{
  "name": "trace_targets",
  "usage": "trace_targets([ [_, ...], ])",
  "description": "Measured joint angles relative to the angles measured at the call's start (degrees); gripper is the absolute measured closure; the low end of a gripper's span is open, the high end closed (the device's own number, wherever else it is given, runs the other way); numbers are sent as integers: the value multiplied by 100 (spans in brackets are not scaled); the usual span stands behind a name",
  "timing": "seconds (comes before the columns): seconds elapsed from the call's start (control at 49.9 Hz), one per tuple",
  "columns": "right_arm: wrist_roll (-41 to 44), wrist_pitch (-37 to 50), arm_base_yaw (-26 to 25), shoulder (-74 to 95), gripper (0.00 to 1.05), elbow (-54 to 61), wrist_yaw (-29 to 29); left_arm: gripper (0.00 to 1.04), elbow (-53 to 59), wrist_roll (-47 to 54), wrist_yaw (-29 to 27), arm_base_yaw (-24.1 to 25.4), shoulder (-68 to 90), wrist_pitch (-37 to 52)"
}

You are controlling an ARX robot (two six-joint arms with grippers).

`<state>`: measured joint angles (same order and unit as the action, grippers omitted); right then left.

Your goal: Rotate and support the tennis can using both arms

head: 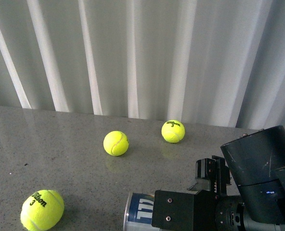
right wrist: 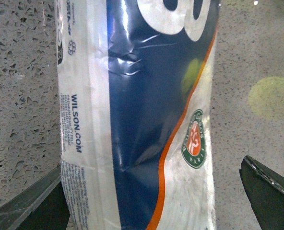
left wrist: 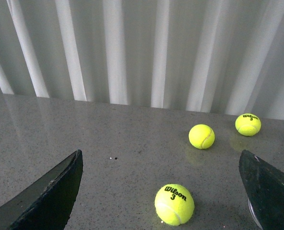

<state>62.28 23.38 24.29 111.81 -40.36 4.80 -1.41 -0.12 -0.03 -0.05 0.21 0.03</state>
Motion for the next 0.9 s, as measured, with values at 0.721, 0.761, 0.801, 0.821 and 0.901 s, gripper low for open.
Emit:
trace_targets([
  [0.721, -179, -758, -212, -1899, 7, 2, 181, 7, 0, 0, 0, 0, 0, 0],
  [0.761, -299, -754, -251, -2138, 7, -24, 216, 7, 0, 0, 0, 0, 0, 0],
  [0.801, -501, -660, -328, -2452, 7, -103, 243, 7, 0, 0, 0, 0, 0, 0],
  [0.821, -581, -597, -361, -2566, 7, -136, 240, 7, 0, 0, 0, 0, 0, 0],
  [0.901, -1106, -208, -584, -3152, 7, -356, 63, 7, 0, 0, 0, 0, 0, 0],
])
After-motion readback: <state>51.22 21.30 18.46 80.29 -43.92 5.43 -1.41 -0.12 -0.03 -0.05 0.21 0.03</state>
